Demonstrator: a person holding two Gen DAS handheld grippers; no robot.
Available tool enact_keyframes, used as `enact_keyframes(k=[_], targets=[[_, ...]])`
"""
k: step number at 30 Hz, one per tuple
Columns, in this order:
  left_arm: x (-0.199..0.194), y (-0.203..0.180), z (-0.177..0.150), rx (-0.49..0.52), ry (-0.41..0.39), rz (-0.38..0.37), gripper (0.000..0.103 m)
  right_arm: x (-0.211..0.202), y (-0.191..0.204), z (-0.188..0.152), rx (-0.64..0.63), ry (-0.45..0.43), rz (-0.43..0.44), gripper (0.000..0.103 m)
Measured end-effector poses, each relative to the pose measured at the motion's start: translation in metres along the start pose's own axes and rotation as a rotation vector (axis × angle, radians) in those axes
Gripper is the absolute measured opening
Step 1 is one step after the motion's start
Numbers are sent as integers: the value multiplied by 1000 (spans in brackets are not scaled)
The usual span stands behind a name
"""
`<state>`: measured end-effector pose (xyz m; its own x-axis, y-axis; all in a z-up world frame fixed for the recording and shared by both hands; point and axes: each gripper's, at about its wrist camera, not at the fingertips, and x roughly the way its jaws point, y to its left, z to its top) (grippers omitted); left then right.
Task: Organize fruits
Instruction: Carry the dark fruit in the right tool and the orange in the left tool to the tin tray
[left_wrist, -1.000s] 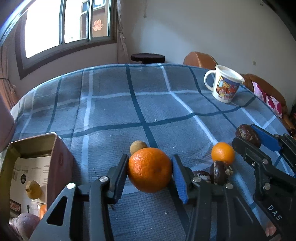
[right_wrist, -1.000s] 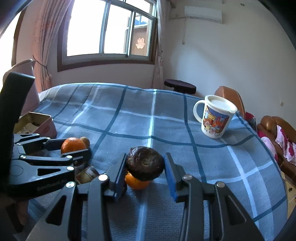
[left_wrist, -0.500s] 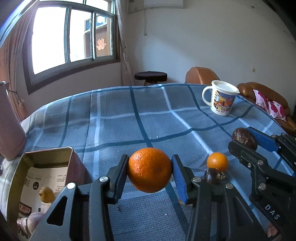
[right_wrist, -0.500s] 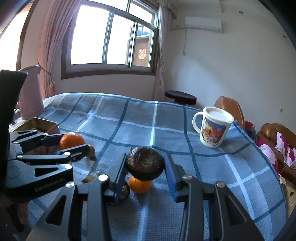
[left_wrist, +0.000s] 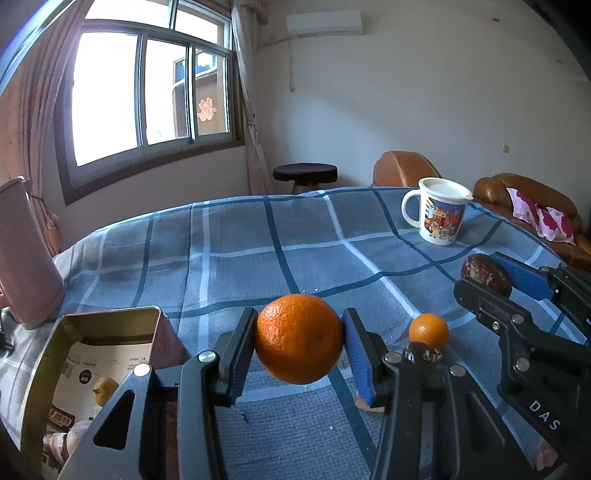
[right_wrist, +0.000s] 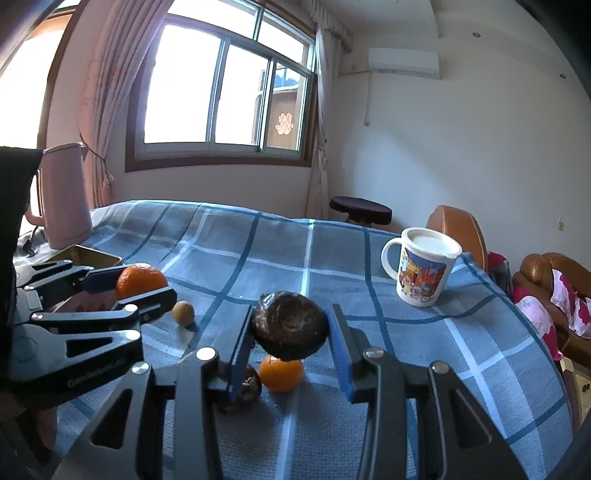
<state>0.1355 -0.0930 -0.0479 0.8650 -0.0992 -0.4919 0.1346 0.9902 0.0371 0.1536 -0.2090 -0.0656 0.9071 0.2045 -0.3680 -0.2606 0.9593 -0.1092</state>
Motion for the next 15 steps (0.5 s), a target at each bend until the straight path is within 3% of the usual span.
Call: enact_keyframes(k=[15], targets=[[-14,-6,-2,23,-63,33,49,-9,0,-1,2,-45,1,42]])
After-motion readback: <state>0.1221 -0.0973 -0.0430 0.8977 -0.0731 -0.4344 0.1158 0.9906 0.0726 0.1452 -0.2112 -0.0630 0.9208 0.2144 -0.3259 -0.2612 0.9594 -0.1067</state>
